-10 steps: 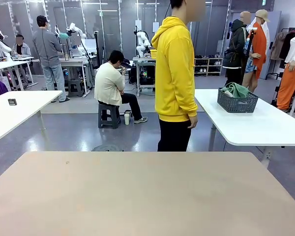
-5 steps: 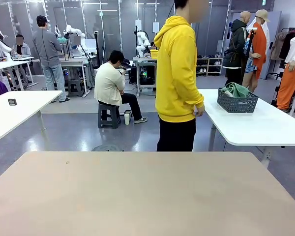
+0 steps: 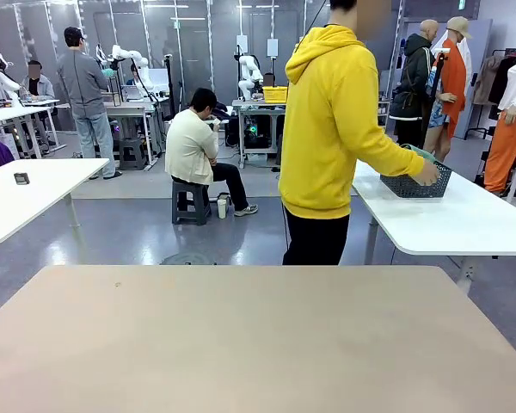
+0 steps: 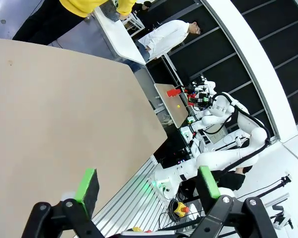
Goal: Fold the towels and place them in the basket.
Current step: When a person lays out a Towel with hook on the table, fold it in half twice.
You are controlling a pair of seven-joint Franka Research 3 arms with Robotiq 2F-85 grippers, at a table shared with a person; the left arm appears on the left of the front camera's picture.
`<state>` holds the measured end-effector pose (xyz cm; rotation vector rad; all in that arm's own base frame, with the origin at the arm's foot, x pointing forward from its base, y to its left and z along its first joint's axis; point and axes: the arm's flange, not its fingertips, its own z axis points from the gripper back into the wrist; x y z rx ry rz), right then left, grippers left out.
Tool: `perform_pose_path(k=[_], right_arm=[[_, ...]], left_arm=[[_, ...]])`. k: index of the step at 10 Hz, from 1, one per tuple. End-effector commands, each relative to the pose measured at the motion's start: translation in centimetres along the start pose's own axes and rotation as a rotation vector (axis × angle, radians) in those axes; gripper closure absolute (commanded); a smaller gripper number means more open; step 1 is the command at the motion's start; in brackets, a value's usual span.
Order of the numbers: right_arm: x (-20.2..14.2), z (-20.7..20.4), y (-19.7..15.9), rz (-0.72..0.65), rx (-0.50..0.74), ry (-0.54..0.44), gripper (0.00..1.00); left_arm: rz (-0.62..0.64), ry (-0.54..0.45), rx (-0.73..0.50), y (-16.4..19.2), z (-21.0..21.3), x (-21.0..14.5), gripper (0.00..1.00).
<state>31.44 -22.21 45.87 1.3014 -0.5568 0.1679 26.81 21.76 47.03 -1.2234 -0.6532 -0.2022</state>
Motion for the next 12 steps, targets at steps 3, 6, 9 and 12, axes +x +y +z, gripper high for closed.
perform_pose_path(k=[3, 6, 9, 12], right_arm=[[0.08, 0.04, 0.11, 0.007, 0.012, -0.005, 0.00], [0.08, 0.04, 0.11, 0.007, 0.012, -0.005, 0.00], [0.08, 0.04, 0.11, 0.007, 0.012, -0.005, 0.00], [0.08, 0.04, 0.11, 0.007, 0.012, -0.005, 0.00]], left_arm=[[-0.019, -0.015, -0.025, 0.03, 0.05, 0.11, 0.00], [-0.019, -0.015, -0.025, 0.03, 0.05, 0.11, 0.00], [-0.019, -0.015, -0.025, 0.03, 0.05, 0.11, 0.00], [-0.019, -0.015, -0.025, 0.03, 0.05, 0.11, 0.00]])
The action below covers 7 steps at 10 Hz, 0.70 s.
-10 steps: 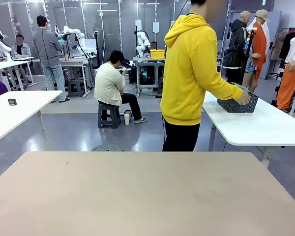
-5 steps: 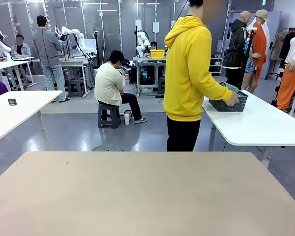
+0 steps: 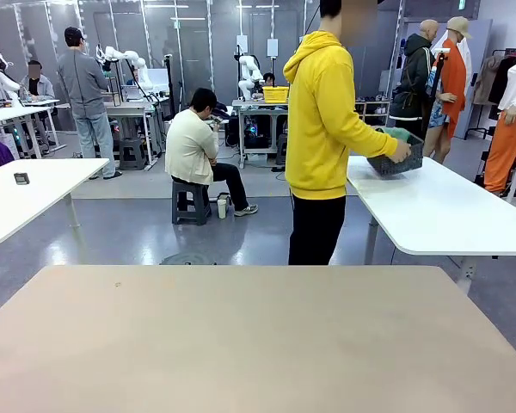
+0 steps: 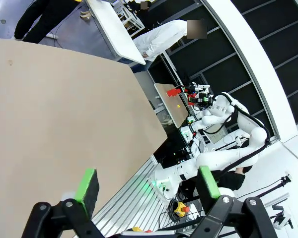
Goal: Fold the towels and place them in the basket.
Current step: When a person lays out a Towel with hook on the table, fold it in half twice.
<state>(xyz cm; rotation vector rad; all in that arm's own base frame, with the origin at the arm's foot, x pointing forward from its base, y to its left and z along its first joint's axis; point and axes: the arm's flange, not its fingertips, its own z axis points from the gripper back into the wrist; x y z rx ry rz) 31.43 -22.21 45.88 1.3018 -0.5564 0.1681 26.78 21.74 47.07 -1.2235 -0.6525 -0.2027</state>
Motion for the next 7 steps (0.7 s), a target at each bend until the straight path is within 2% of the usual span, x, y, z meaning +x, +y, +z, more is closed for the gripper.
perform_pose_path(k=[1, 7], right_arm=[[0.08, 0.04, 0.09, 0.007, 0.012, -0.005, 0.00], [0.08, 0.04, 0.09, 0.007, 0.012, -0.005, 0.00]], left_arm=[[-0.019, -0.016, -0.025, 0.08, 0.05, 0.12, 0.00], [-0.019, -0.016, -0.025, 0.08, 0.05, 0.12, 0.00]])
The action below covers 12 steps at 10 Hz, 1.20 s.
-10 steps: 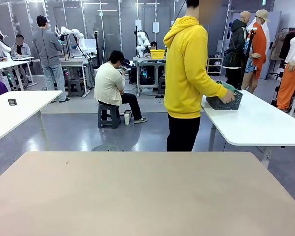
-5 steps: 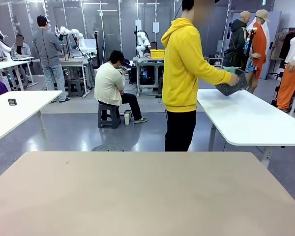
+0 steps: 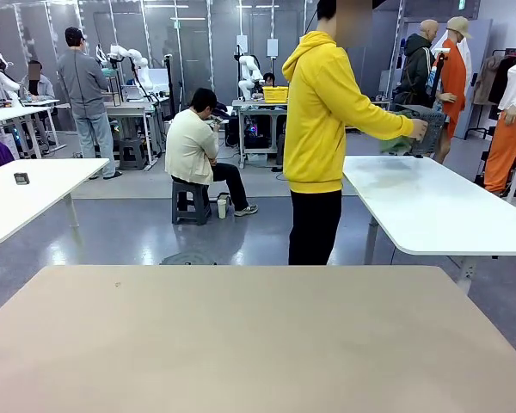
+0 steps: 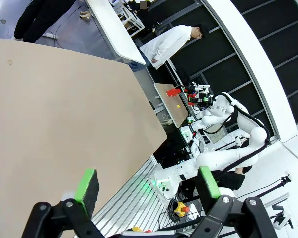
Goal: Fold the towels and place them in the basket.
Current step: When a person lays out a Towel with hook on the table, fold it in half twice.
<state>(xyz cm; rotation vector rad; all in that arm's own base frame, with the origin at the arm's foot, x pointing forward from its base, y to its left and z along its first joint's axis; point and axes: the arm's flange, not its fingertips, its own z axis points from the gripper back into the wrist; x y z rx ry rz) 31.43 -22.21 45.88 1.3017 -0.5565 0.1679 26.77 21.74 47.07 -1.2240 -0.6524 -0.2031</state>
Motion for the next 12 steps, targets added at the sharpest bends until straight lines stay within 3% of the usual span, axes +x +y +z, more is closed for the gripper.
perform_pose_path(k=[1, 12], right_arm=[[0.09, 0.03, 0.09, 0.007, 0.012, -0.005, 0.00], [0.09, 0.03, 0.09, 0.007, 0.012, -0.005, 0.00]], left_arm=[[-0.019, -0.016, -0.024, 0.09, 0.05, 0.12, 0.00], [-0.019, -0.016, -0.024, 0.09, 0.05, 0.12, 0.00]])
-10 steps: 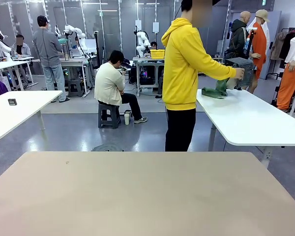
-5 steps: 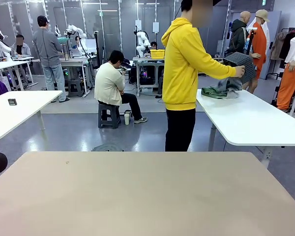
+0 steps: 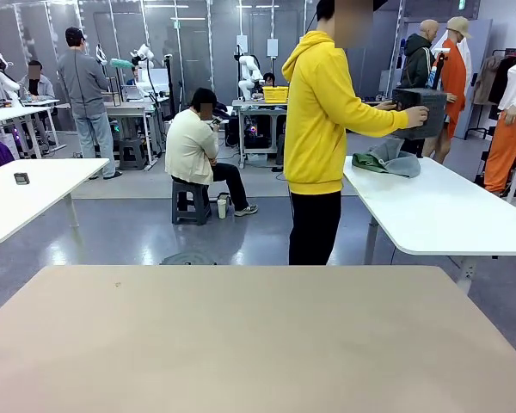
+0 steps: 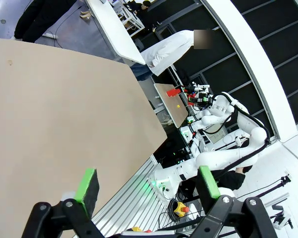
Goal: Fold the towels and place them in the basket.
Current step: When a person lays out a Towel with hook on the table, fold it in half twice.
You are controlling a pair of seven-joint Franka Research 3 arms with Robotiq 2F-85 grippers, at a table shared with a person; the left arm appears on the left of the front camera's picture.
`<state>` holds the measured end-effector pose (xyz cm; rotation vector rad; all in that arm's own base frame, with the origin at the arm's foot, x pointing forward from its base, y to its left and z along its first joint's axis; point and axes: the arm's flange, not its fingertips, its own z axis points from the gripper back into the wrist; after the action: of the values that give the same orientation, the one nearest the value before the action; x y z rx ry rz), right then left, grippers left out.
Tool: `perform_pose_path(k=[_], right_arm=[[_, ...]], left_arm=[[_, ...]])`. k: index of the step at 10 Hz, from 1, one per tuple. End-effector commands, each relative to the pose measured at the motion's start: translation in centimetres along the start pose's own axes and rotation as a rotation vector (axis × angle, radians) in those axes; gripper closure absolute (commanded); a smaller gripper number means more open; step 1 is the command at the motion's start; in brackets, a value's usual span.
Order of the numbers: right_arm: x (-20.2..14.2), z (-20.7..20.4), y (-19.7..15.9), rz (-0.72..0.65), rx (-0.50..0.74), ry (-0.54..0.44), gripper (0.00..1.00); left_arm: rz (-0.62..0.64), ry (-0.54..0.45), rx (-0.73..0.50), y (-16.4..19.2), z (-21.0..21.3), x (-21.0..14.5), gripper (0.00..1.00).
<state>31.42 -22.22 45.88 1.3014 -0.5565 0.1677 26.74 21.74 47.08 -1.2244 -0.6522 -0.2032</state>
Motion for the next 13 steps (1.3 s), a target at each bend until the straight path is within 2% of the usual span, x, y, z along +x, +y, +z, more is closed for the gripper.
perform_pose_path(k=[1, 13], right_arm=[[0.09, 0.03, 0.09, 0.007, 0.012, -0.005, 0.00], [0.09, 0.03, 0.09, 0.007, 0.012, -0.005, 0.00]], left_arm=[[-0.019, -0.016, -0.024, 0.11, 0.04, 0.14, 0.00], [-0.019, -0.016, -0.024, 0.11, 0.04, 0.14, 0.00]])
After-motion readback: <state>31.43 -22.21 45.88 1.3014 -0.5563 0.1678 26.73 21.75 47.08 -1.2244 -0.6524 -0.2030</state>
